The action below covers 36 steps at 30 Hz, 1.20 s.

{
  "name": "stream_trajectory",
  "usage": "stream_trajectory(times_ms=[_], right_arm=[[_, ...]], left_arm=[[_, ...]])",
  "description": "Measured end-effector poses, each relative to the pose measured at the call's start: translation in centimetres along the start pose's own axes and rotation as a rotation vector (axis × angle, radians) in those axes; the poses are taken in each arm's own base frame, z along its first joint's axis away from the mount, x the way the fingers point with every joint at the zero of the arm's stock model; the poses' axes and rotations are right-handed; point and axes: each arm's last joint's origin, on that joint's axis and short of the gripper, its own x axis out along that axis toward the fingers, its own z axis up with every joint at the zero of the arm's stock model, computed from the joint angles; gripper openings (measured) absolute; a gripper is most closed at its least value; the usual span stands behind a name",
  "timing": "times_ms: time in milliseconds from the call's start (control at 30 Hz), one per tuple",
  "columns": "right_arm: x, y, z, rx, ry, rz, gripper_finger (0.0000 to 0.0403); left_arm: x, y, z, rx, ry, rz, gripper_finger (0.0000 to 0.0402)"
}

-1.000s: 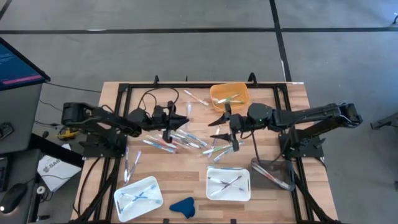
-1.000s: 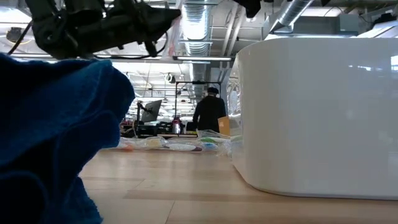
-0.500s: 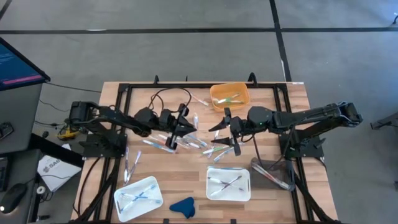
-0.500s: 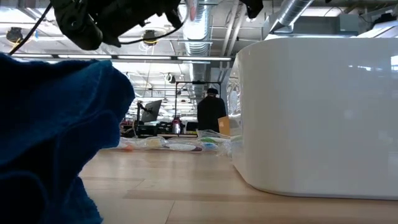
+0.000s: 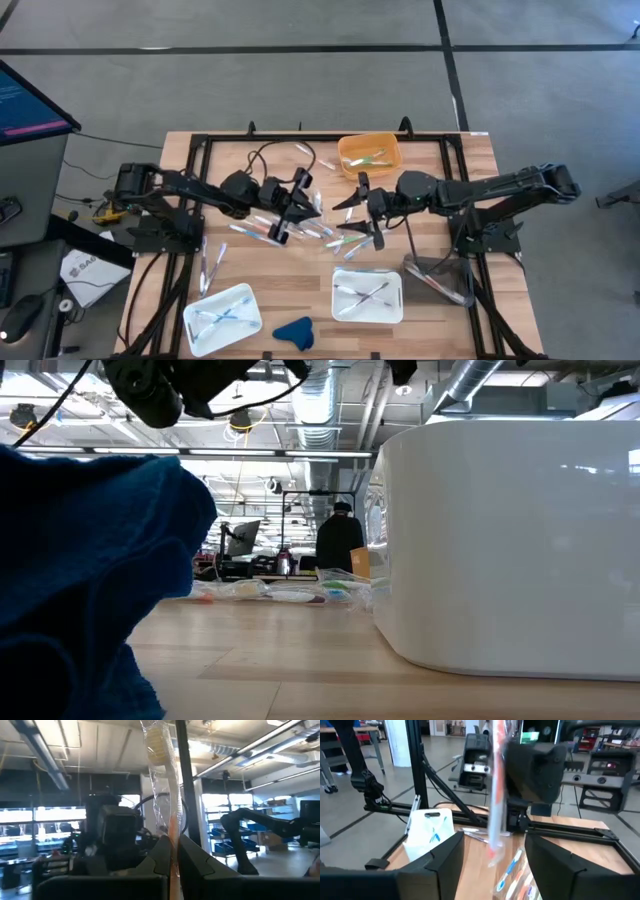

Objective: Pick & Place Toothbrushes
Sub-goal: Put the orange toothbrush into the black bin

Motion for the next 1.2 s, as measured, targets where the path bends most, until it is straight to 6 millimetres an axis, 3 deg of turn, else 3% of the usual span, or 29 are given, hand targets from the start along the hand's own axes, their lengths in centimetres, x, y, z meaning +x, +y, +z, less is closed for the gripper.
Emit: stream_trajectory(times_ms=[200, 533, 1200], right_arm=[[0.8, 0.1, -0.6, -0.031, 0.005, 0.005, 0.0211], [0.7, 0.2, -0.3, -0.049, -0.020, 0.009, 0.0209], [0.7, -0.5, -0.3, -0.028, -0.015, -0.016, 0.0164]], left_arm=[[1.1, 0.3, -1.3, -0.010, 0.019, -0.051, 0.0006], [1.0, 1.1, -1.6, -0.010, 0.044, -0.032, 0.0006], [1.8, 1.0, -1.5, 0.027, 0.056, 0.069, 0.0006]])
